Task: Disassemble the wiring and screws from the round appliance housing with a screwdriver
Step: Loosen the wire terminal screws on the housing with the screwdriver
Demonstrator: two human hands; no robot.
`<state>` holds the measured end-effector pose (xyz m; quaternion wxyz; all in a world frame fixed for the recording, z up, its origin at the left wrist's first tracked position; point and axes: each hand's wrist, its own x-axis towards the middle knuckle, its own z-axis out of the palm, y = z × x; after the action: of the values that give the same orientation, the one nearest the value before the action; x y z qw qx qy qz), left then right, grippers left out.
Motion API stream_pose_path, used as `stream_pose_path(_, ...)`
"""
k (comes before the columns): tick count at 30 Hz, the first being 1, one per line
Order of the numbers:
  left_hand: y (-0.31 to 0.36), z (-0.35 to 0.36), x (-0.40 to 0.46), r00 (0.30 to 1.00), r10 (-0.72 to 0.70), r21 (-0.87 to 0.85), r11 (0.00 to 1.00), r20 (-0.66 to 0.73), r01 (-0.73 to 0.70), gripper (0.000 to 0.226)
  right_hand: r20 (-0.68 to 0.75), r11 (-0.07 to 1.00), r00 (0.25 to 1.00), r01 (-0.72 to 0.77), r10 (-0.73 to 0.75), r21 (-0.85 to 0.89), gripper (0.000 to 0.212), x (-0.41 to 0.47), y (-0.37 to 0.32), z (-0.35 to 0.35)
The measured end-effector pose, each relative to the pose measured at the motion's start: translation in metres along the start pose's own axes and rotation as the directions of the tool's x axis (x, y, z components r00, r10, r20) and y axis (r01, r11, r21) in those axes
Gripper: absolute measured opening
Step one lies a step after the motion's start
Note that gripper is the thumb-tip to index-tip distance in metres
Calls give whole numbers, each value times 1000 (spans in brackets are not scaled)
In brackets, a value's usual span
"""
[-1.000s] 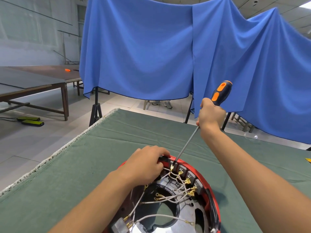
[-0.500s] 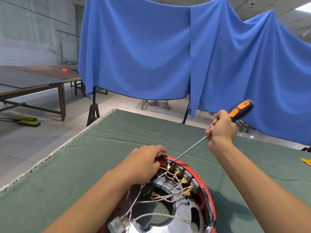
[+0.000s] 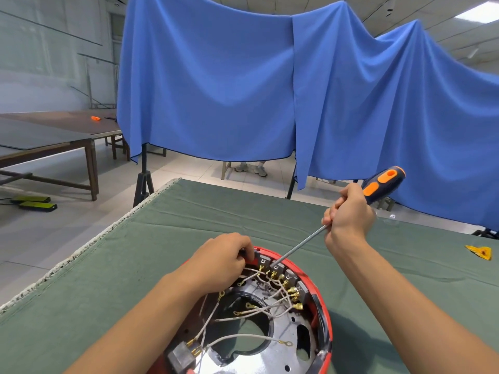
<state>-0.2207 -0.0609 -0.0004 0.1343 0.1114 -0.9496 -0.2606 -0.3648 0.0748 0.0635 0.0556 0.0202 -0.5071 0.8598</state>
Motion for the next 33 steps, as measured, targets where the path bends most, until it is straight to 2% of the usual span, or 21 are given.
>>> stream_pose_path(7,-1,0,1,999,35,48,998,21,-36,25,56,997,996,68,-70,34,30,-10,-13,-5)
stream_pose_path(14,4,0,-4,995,52,244,967,85,-72,13,56,996,995,77,-79,44,33,-21,-14,-20)
stream_pose_path(19,8,-3,-8,998,31,202,979,55,-42,6,-14,990,998,56,-55,130,33,-27,-11,-30)
stream_pose_path(25,10,-6,-11,997,36,139,990,-68,-26,10,-13,994,998,60,-59,91,30,-37,2,-40)
stream_pose_path(30,9,-2,-11,999,14,175,985,-44,-6,33,36,972,981,182,-189,146,33,-51,2,-41)
stream_pose_path(33,8,-1,-10,999,34,181,983,-36,-27,23,101,959,959,252,-266,132,39,-54,0,-42)
